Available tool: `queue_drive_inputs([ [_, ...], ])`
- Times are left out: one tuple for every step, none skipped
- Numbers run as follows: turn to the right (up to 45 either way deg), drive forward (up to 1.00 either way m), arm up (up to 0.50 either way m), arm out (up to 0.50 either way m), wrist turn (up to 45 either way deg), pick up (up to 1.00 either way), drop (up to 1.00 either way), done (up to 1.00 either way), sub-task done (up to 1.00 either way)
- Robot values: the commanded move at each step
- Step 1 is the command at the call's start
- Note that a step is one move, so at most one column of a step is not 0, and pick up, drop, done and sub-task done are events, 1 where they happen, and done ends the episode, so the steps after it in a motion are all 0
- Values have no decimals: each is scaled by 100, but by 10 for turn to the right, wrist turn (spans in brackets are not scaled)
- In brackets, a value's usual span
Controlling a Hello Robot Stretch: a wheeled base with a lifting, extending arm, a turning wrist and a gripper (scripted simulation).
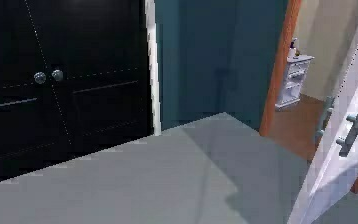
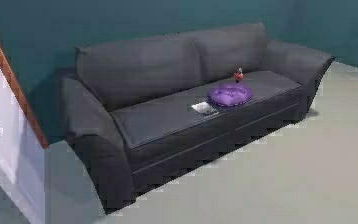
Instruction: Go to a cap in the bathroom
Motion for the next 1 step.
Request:
queue_drive_inputs([
  [180,0,0,0,0,0,0,0,0],
])
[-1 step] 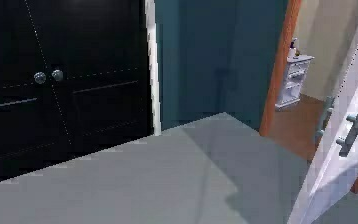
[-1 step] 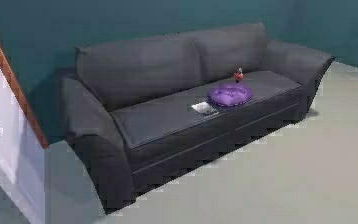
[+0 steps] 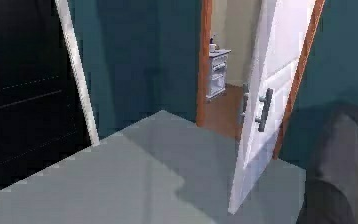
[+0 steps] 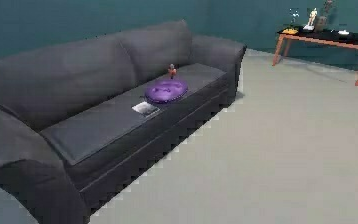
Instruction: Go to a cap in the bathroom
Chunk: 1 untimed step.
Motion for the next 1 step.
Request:
queue_drive_inputs([
  [0,100,0,0,0,0,0,0,0],
])
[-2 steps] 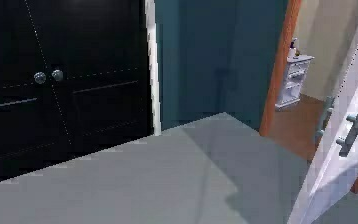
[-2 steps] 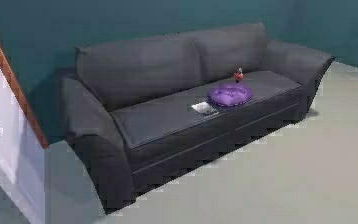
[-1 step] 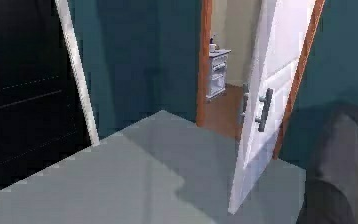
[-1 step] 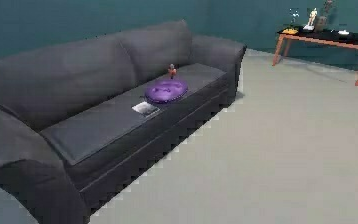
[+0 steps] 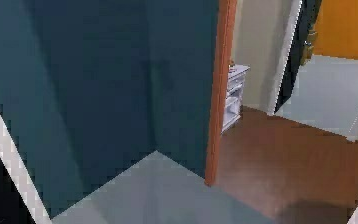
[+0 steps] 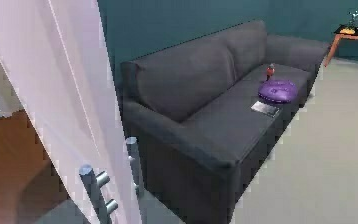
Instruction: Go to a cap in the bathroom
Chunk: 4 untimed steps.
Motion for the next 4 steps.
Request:
queue_drive_inputs([
  [0,30,0,0,0,0,0,0,0],
  [360,0,0,0,0,0,0,0,0],
  [30,0,0,0,0,0,0,0,0],
  [0,100,0,0,0,0,0,0,0],
])
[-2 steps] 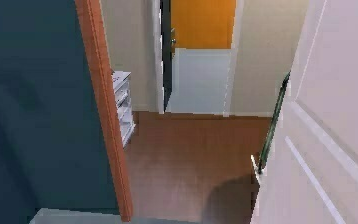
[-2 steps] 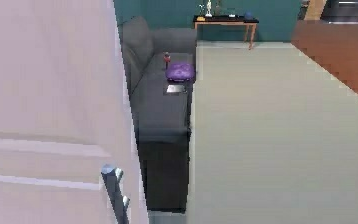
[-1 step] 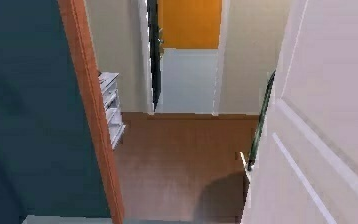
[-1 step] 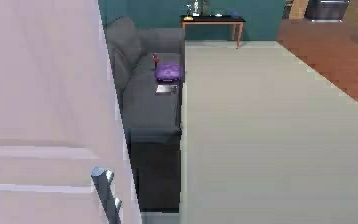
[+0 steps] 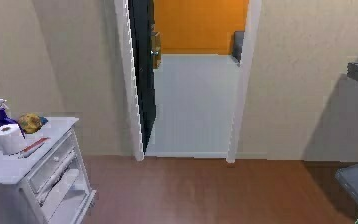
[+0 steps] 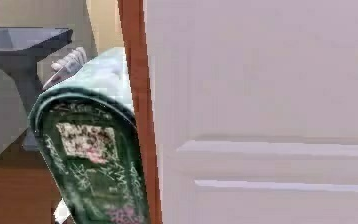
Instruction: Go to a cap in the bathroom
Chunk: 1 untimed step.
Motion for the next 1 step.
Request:
queue_drive_inputs([
  [0,70,0,0,0,0,0,0,0],
])
